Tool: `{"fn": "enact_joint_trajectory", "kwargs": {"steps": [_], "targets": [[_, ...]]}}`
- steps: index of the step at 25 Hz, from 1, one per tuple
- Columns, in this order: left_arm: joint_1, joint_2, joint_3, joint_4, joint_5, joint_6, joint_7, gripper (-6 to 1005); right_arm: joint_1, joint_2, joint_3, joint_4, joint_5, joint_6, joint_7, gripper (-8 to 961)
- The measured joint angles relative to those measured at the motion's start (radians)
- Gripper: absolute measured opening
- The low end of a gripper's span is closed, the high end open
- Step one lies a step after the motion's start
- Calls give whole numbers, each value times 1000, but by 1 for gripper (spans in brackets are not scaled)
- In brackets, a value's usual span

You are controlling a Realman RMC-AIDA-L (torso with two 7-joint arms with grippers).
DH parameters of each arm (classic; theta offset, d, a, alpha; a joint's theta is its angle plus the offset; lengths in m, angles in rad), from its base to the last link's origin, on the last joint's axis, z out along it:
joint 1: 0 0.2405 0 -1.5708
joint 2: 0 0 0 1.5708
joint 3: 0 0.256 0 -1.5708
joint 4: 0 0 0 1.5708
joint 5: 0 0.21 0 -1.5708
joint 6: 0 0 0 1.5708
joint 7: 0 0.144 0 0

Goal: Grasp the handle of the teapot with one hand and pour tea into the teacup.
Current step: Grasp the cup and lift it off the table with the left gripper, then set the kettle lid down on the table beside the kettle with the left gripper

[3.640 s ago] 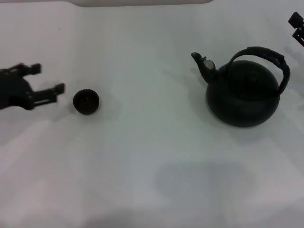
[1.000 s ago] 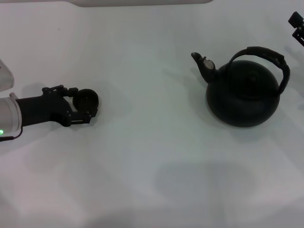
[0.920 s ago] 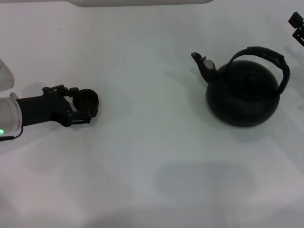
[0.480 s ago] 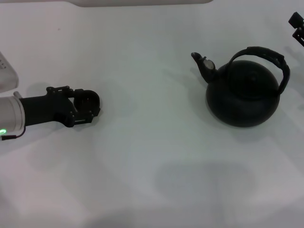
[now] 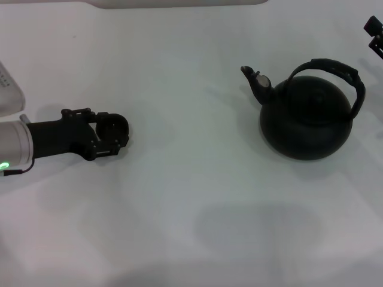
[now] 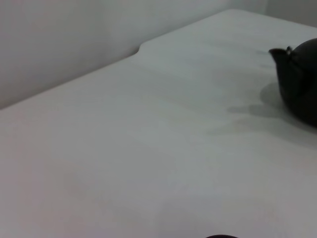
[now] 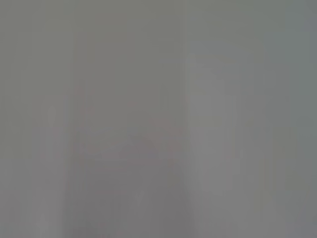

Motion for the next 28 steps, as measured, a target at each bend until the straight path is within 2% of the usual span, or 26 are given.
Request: {"fn": "enact_joint_trajectory", "kwargs": {"steps": [10, 14, 19, 28], "targets": [[13, -3, 32, 98, -3, 51, -23, 714, -3, -1, 0, 0, 0, 2, 0, 749], [4, -2, 77, 120, -4, 54, -25, 714, -3, -1, 0, 1, -2, 0, 0, 749], [-32, -1, 146, 135, -1, 51, -24, 715, -3, -1, 0, 2, -3, -2, 0, 748], [-101, -4, 176, 127, -5, 47, -25, 714, 1, 0, -7, 2, -5, -11, -2, 748]]}}
